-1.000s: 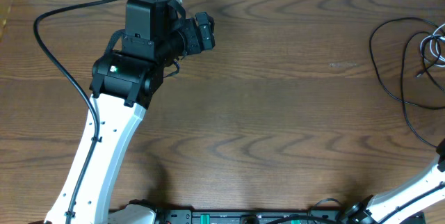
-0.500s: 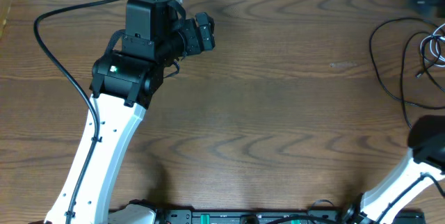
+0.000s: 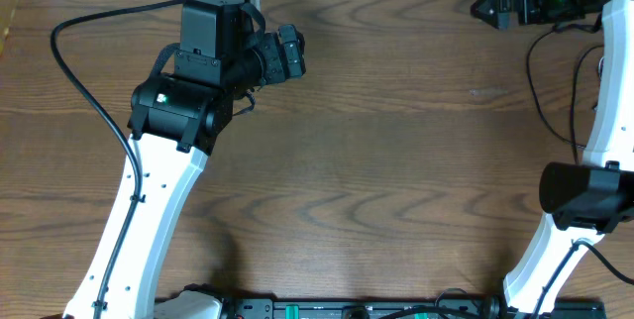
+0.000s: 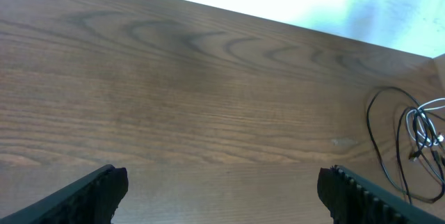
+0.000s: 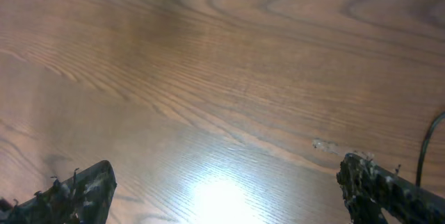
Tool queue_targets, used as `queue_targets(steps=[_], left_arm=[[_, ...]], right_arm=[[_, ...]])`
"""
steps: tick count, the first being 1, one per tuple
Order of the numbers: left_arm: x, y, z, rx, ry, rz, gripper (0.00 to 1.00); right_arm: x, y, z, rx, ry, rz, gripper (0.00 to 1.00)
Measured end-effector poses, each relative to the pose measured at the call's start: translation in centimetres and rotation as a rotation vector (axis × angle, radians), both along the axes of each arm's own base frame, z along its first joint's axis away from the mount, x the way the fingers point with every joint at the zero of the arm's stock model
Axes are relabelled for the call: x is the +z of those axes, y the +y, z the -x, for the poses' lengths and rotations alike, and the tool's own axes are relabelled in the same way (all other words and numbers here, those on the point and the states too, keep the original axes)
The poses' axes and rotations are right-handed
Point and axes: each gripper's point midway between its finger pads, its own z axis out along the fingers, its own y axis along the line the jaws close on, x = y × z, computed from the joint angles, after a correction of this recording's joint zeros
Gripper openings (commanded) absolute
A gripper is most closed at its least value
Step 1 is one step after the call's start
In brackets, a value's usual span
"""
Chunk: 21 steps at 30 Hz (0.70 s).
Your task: Untangle cables
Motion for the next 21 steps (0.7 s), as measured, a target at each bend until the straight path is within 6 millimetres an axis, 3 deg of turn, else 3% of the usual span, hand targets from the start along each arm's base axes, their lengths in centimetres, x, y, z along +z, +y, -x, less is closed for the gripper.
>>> queue_targets(steps=[14,21], left_arm=[[0.0,0.0,0.0,0.000,0.000,0.000,0.94],[0.0,0.0,0.0,0.000,0.000,0.000,0.94]], right_arm=[[-0.1,1.2,0.2,0.025,0.005,0.005,0.99],[-1.0,0.4,0.5,-0.039,0.053,0.086,0.99]])
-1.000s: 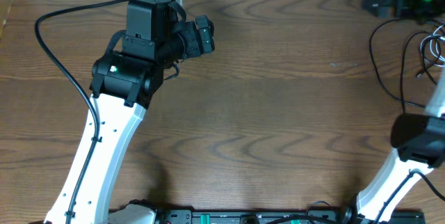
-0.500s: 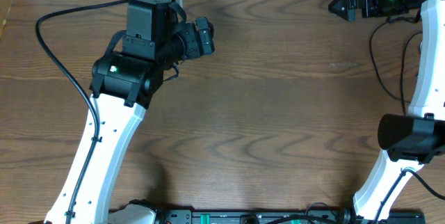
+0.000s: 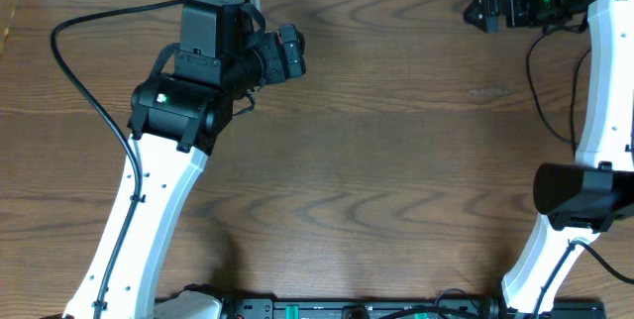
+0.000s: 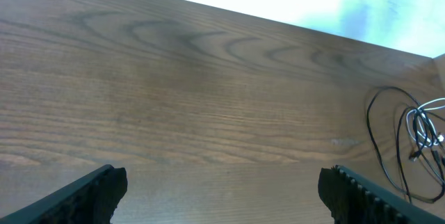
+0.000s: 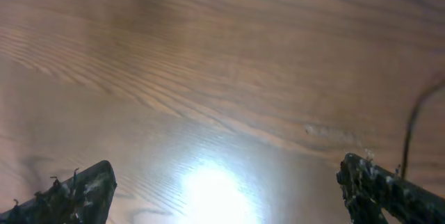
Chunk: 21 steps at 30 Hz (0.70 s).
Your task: Untangle cables
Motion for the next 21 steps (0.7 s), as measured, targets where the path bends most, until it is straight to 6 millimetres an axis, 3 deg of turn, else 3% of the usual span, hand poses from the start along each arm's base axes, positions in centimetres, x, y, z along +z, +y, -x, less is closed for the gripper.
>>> queue_targets(steps=[6,15,21], left_arm=[[0.0,0.0,0.0,0.000,0.000,0.000,0.94],[0.0,0.0,0.0,0.000,0.000,0.000,0.94],[0.0,0.0,0.0,0.000,0.000,0.000,0.94]], right_arm=[[1.6,-0.1,1.8,-0.024,-0.003,0.033,0.99],[8.8,0.2,6.7,-0.027,-0.163,0.045,0.99],[8.4,-0.1,8.8,-0.037,-0.103,0.063,0.99]])
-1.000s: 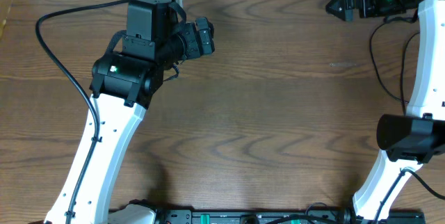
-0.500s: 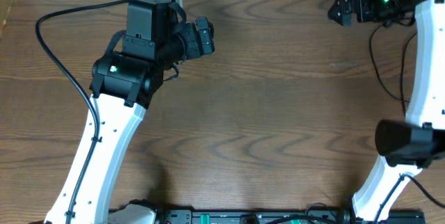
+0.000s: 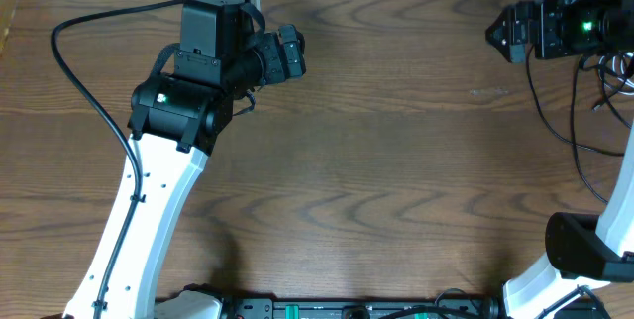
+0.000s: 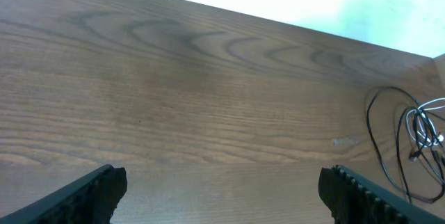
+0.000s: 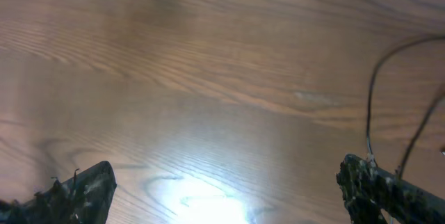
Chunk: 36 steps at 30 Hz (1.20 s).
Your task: Untangle cables
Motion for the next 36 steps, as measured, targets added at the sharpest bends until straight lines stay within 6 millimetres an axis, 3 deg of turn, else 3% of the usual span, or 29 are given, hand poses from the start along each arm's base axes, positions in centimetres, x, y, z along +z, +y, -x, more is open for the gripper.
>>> queue_targets(steps=[5,8,11,13,16,20,29,32,36], left_arm=[[0.0,0.0,0.0,0.000,0.000,0.000,0.94],[0.0,0.0,0.0,0.000,0.000,0.000,0.95],[0.0,0.0,0.0,0.000,0.000,0.000,0.94],[0.0,0.0,0.0,0.000,0.000,0.000,0.94],[0.0,0.0,0.0,0.000,0.000,0.000,0.94],[0.0,0.0,0.0,0.000,0.000,0.000,0.94],[0.0,0.0,0.0,0.000,0.000,0.000,0.95],[0.0,0.0,0.0,0.000,0.000,0.000,0.95],[0.0,0.0,0.0,0.000,0.000,0.000,0.95]], right_arm=[[-0.6,-2.4,-0.3,-0.074,0.006,0.123,0.99],[0.2,-4.4,-1.9,-0.145,-0.061,0.195,0.99],[2.5,-6.1,-4.7,-0.240,-0.199,0.158,0.99],[5.2,-6.8,-7.0,-0.273,-0.334,0.093,0.99],[8.5,-6.5,-8.7,-0.257,-0.482,0.014,0.99],[10.4,-5.6,-8.0,-0.236,-0.538,0.001,0.99],[14.0,-5.3,-3.9,-0.203,-0.690,0.096,0.99],[13.8,-5.3,-3.3,-0.188,-0.744,0.125,0.99],[10.3,-4.9,-2.6,-0.156,-0.745,0.157,0.99]])
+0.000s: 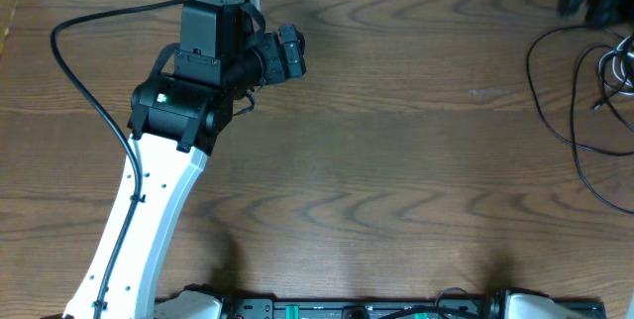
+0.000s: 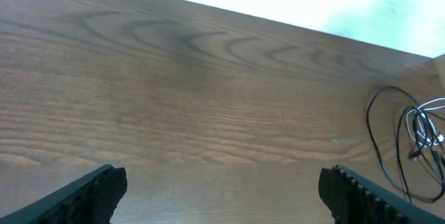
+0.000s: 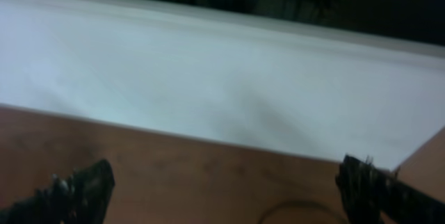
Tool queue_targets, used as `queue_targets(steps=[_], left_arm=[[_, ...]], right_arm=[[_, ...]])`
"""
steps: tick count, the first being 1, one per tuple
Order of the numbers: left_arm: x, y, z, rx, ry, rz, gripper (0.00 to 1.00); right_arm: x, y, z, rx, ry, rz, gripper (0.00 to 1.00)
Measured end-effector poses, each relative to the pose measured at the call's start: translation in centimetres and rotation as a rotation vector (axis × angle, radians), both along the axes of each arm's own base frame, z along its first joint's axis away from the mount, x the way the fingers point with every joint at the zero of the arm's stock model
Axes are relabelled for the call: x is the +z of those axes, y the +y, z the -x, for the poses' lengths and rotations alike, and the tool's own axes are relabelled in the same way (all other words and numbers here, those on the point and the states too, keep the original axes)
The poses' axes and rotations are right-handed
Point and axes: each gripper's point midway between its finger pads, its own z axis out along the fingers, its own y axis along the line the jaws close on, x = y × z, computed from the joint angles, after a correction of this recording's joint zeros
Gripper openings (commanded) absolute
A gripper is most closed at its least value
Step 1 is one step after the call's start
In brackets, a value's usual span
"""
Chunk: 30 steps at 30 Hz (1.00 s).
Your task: Untangle cables
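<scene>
A thin black cable loops on the brown table at the far right, joined to a small tangle of pale cable at the edge. The left wrist view shows the black cable and the pale tangle far to its right. My left gripper is open over bare wood at the table's back left, its fingers pointing right, nothing between them. My right gripper is open and faces the white wall, with a blurred arc of cable below it. Overhead, the right arm is only a dark blur in the top right corner.
The left arm's own thick black cable arcs over the table's left part. The table's back edge meets a white wall. A dark strip of equipment lines the front edge.
The right arm has swung from over the cables at the back right up and away to the top right corner; its camera now faces the wall. The left arm has not moved.
The right gripper stood open at the back right, then a little further left, then lower beside the cable loop, looking down at the wood. Now it is raised at the corner. The cables lie as before and the left gripper stayed open in place.
</scene>
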Motion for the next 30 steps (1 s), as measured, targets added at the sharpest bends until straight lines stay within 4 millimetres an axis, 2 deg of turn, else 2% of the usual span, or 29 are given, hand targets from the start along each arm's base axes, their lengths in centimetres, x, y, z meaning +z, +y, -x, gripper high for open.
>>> queue_targets(steps=[7,16,23,30], left_arm=[[0.0,0.0,0.0,0.000,0.000,0.000,0.95],[0.0,0.0,0.0,0.000,0.001,0.000,0.95],[-0.1,0.0,0.0,0.000,0.002,-0.001,0.95],[-0.2,0.0,-0.1,0.000,0.005,-0.001,0.95]], right_arm=[[-6.3,1.1,2.3,0.030,-0.107,0.057,0.99],[-13.2,1.9,8.4,0.035,-0.265,0.080,0.99],[-20.6,2.3,11.9,0.037,-0.264,0.080,0.99],[-25.0,3.2,14.0,0.064,-0.301,0.079,0.99]])
